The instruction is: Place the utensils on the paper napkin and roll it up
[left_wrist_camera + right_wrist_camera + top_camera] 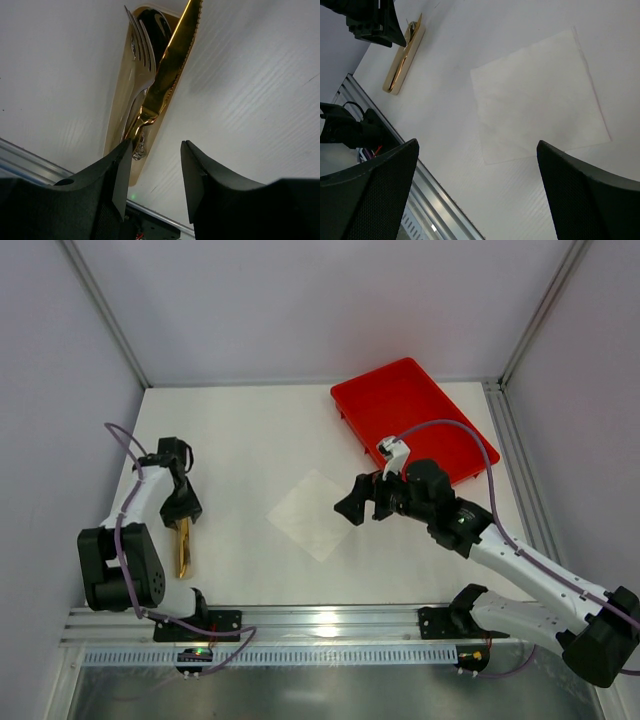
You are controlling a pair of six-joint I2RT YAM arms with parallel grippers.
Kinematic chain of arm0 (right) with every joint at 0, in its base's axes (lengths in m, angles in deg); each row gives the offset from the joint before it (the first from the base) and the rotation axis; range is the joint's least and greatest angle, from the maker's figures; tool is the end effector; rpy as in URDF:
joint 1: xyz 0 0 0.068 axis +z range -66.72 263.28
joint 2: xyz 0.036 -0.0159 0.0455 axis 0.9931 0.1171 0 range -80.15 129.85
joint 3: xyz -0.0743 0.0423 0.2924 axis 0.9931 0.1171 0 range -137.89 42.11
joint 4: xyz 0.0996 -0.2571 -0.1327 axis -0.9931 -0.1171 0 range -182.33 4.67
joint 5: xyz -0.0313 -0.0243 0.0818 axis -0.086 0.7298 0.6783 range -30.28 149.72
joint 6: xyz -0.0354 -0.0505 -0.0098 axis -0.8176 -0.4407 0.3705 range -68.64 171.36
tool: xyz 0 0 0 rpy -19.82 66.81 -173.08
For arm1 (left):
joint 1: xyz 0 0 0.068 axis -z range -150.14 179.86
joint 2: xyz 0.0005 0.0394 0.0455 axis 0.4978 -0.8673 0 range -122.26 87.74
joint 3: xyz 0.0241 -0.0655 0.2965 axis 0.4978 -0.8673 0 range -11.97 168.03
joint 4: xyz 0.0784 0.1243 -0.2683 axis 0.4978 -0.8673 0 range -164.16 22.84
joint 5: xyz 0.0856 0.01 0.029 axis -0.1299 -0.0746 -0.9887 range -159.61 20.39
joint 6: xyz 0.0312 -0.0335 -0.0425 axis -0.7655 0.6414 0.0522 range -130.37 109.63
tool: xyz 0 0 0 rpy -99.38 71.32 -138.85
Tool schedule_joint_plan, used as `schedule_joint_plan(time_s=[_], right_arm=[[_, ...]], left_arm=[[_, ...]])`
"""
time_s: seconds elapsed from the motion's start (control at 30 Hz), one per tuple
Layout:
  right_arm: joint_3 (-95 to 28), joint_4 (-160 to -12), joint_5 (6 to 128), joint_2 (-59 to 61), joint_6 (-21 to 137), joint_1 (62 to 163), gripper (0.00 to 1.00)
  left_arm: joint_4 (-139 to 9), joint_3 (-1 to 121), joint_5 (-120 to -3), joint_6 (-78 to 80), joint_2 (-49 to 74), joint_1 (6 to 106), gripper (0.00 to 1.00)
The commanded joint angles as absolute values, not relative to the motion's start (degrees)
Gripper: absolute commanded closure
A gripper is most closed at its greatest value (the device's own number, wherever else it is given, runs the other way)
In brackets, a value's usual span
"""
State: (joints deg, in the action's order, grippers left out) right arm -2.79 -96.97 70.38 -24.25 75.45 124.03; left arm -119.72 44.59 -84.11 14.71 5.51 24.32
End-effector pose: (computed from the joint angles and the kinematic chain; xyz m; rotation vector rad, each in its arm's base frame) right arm 0.1937 0.1785 0.3160 -0.4278 2.0318 0.9037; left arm 0.2911 0.0402 0.2175 -0.7969 2.7689 0.3111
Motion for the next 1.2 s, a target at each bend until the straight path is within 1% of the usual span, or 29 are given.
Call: schedule_joint_plan(time_s=[0.0,0.13,0.27,0.5,0.63,0.97,1.1,1.17], right_arm=[[-2.6,-94.4,73.4,-24.5,75.1,123.4,0.0],[-2.4,-94.0,74.3,-24.5,75.4,122.9,0.0],[-2.1,-93.8,75.1,-24.1,75.5,122.7,0.0],[-2.2,-94.2,75.3,-23.2,75.4,122.7,0.0],[-2.2,-94.1,75.2,-22.9,75.4,122.7,0.0],[-2.4,-94.4,74.7,-22.3,75.3,122.7,0.0],[-2.6,-94.6,74.7,-22.1,75.2,122.6,0.0],[-2.6,-94.6,74.3,-22.1,75.0,122.7,0.01]], left_arm=[[-118.2,44.5,-85.4,14.5,5.5,23.3,0.53],[-117.1,44.5,-84.9,14.4,3.8,22.1,0.55],[-116.2,44.8,-83.8,14.0,1.2,22.1,0.7],[-115.6,45.2,-84.5,14.1,-0.3,22.1,0.76],[-114.4,45.7,-82.6,13.5,-2.9,22.1,0.8],[-111.5,48.5,-78.7,12.1,-7.1,22.1,0.82],[-111.4,51.1,-78.3,11.3,-9.0,22.1,0.86],[-111.5,52.5,-78.3,10.8,-10.6,22.2,0.9]])
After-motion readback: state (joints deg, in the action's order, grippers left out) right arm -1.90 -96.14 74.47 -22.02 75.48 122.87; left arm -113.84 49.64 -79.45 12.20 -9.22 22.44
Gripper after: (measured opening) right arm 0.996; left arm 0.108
